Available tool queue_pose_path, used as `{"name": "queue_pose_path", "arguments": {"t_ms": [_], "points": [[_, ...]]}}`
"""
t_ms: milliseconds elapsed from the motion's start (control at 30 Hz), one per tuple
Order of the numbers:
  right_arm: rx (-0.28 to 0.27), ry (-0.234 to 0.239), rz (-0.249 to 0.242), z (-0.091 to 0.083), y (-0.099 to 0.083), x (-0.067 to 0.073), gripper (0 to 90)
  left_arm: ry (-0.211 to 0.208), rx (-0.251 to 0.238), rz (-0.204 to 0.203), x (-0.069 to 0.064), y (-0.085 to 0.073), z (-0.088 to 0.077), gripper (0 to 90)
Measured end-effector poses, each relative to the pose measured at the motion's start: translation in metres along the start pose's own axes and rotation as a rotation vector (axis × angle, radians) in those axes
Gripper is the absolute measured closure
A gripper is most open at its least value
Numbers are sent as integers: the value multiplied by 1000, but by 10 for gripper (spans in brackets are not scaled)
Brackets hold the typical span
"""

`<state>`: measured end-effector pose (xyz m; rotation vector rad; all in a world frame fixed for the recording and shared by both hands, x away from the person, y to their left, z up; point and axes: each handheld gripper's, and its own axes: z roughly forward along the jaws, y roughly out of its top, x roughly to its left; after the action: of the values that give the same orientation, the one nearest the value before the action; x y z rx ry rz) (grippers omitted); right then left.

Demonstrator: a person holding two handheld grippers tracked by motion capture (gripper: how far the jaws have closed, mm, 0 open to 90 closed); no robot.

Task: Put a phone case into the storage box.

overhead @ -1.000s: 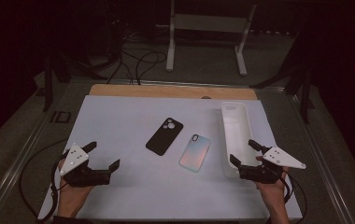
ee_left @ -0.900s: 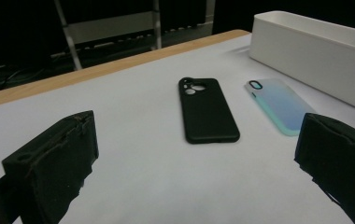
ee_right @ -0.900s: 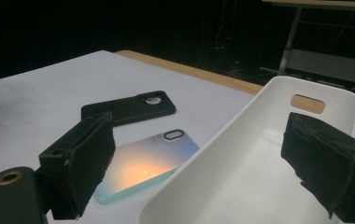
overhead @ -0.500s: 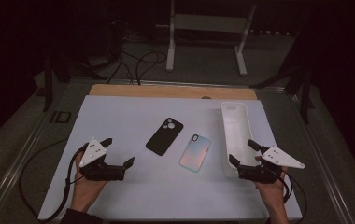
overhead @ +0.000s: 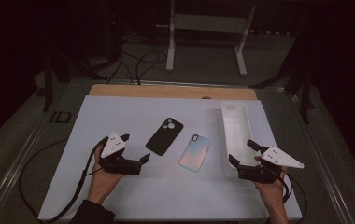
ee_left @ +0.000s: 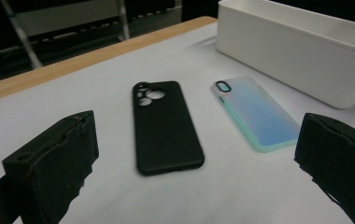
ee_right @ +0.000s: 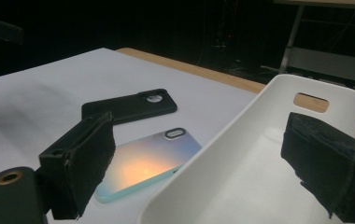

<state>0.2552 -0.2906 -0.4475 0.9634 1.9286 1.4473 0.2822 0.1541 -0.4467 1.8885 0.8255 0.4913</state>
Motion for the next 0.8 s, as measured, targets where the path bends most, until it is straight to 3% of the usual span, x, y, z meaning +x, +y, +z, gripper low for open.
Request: {"name": "queue_pose_path", "arguments": {"t_ms": [367,633,800], "points": [[2,2,2,0,0,0,99,-70,9,30,-15,16,38,3],[4,2,2,0,-1,-1,99,-112,-8,6,-23,27,61,5],[5,4,1,0,-1,-1,99,-136,-4,15,-31,33,78,7]]}}
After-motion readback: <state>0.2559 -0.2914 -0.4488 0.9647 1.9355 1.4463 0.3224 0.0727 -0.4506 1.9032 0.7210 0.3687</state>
